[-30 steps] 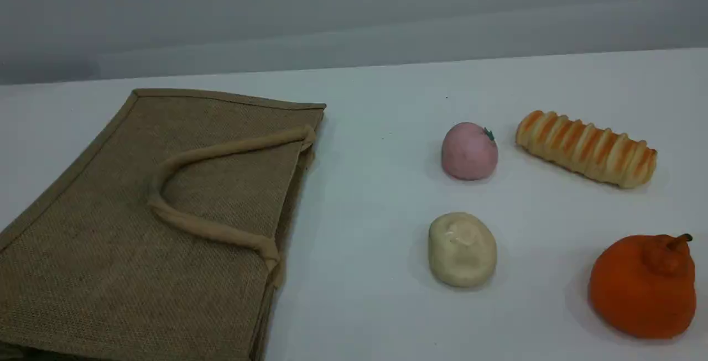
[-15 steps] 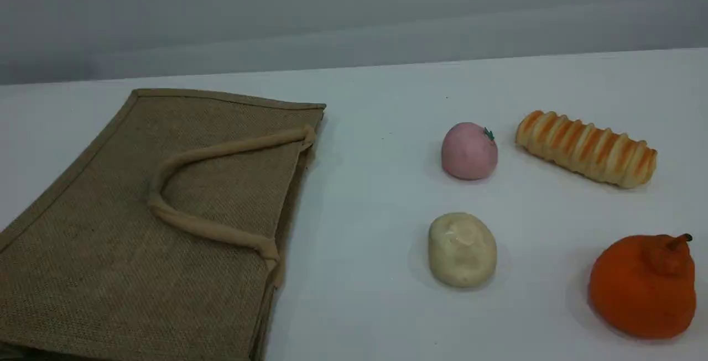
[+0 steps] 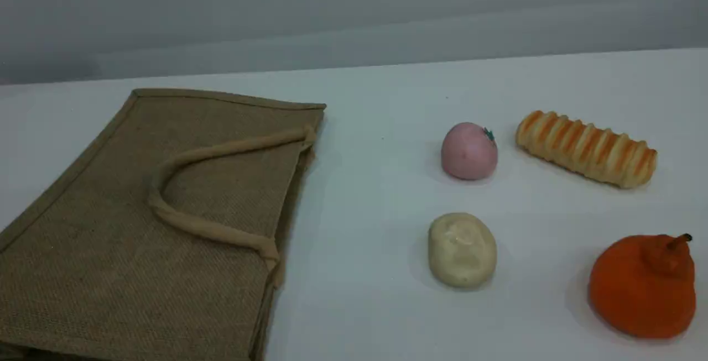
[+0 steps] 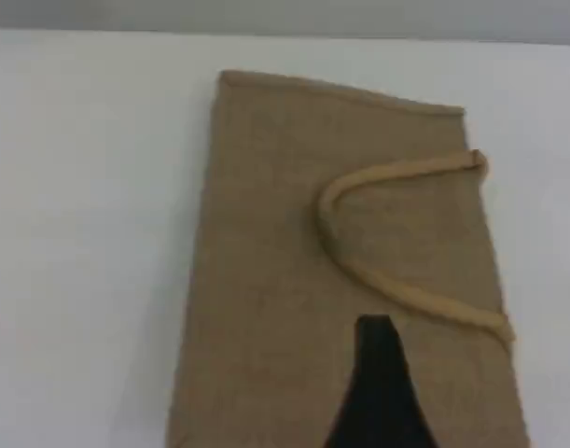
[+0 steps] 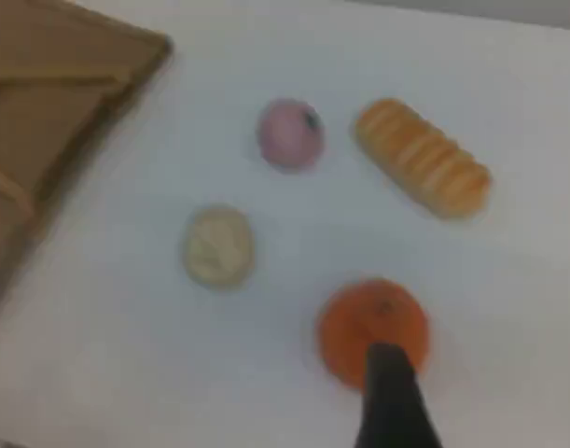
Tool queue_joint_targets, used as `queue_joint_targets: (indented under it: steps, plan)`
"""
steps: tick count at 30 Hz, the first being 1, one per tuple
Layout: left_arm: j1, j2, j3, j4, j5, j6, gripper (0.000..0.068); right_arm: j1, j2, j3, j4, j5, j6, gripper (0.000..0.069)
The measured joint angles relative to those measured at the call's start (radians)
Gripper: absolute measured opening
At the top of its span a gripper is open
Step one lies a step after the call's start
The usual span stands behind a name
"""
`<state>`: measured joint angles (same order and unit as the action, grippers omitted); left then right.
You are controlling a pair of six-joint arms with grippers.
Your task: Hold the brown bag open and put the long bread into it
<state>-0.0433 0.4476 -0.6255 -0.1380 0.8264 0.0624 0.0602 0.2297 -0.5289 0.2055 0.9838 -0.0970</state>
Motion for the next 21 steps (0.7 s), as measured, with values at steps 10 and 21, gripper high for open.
queue_joint_targets:
  steps: [10, 21]
  plan:
    - [0.000, 0.515, -0.039, 0.006, -0.224, -0.027, 0.0461, 0.000, 0.366, 0.001, 0.239, -0.386, -0.113, 0.0384]
    - [0.000, 0.997, -0.182, 0.004, -0.433, -0.053, 0.0461, 0.000, 0.788, 0.001, 0.563, -0.615, -0.356, 0.0384]
